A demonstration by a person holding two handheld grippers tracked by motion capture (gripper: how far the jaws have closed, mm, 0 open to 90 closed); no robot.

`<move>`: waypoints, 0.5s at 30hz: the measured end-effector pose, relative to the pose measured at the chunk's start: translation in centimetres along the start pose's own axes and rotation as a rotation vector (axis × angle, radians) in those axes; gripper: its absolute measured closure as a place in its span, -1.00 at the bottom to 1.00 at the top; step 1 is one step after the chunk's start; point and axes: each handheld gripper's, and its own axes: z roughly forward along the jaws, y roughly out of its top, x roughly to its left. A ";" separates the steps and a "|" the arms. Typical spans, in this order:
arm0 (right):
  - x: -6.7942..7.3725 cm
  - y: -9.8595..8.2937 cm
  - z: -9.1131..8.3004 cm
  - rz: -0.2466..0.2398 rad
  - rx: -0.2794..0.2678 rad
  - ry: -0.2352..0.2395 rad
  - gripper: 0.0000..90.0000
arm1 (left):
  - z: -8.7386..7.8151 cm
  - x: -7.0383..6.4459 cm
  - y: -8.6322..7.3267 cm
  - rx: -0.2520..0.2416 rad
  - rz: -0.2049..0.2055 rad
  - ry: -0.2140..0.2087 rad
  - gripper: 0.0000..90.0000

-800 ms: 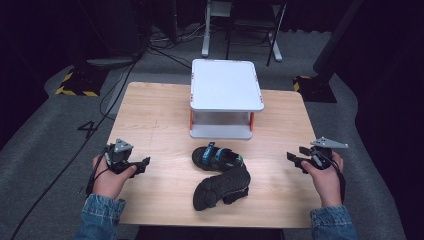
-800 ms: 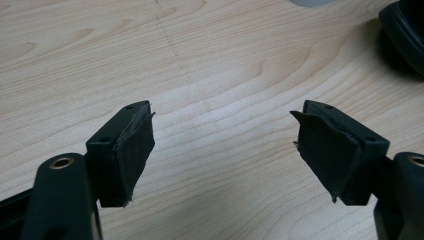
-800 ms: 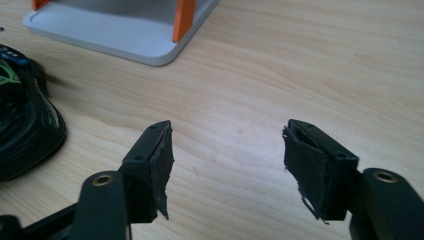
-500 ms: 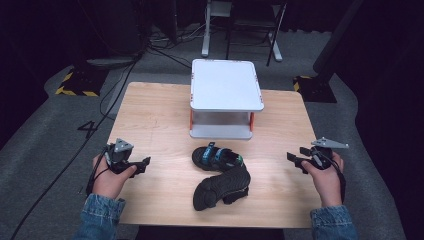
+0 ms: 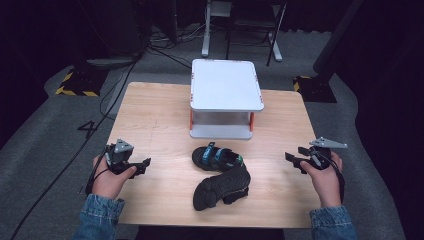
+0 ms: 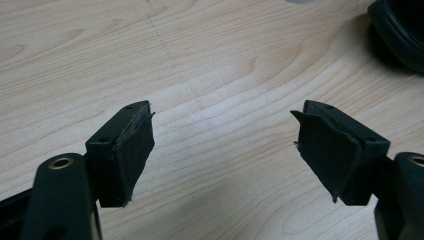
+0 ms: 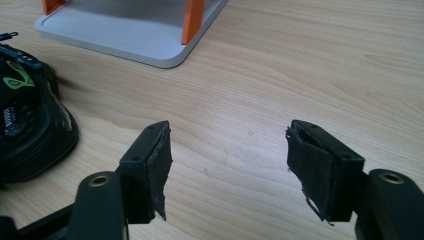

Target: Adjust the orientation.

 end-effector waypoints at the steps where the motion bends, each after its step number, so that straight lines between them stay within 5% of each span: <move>1: 0.1 0.0 0.0 -0.006 -0.002 0.002 -0.23 | 0.0 0.0 0.0 -0.001 0.001 -0.002 -0.49; 15: 5.1 1.7 0.0 -0.091 0.016 0.135 -0.26 | 0.0 -0.1 0.0 0.000 0.012 -0.014 -0.49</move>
